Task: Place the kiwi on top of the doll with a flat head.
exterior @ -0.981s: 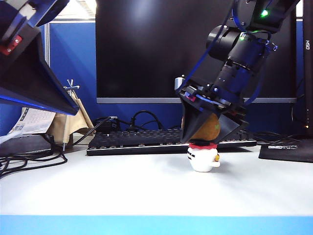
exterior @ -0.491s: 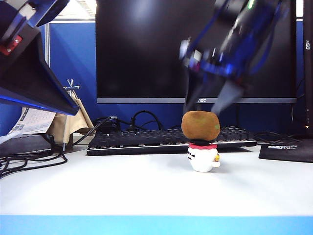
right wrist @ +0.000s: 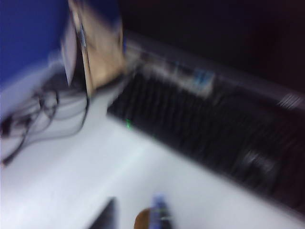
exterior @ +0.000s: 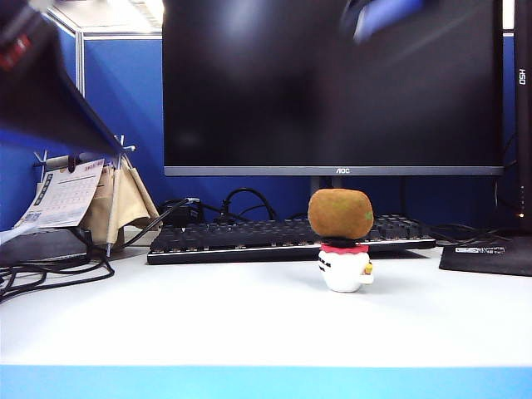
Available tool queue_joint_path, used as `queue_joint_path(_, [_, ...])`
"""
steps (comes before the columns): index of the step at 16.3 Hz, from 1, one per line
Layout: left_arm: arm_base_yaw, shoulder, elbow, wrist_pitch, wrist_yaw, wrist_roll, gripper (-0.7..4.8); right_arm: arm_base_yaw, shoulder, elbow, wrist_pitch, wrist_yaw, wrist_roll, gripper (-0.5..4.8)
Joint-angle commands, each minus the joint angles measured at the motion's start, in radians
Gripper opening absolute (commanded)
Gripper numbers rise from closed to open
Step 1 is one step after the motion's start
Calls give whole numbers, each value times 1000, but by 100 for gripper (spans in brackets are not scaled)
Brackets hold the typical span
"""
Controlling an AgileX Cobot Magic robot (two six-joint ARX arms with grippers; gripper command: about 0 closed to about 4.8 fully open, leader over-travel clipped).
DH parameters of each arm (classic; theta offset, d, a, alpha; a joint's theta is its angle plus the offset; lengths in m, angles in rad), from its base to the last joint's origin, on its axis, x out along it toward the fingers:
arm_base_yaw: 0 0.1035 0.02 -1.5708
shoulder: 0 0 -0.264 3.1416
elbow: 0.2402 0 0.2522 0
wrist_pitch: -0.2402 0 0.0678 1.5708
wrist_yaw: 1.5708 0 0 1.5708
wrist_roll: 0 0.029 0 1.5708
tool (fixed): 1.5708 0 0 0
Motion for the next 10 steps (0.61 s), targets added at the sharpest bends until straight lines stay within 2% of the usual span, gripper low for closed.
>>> queue_joint_path(1, [-2,-118,-42,48,-37,14,-4,0,-192,-154,76,120,18,103])
queue_joint_path(4, [-2,-257,-125,45,-40,7,-4,0,-423,-391,151,232,79,103])
queue_joint_path(5, [-2,-317,-164,43,-69,-9,-4,0,-535,-504,181,300,103,103])
queue_joint_path(7, [-2,-401,-224,42,-186,-70,-4,0,-721,-668,195,372,149,102])
queue_joint_path(10, [-1,-459,-283,42,-372,-80,-4,0,-1014,-876,194,457,162,103])
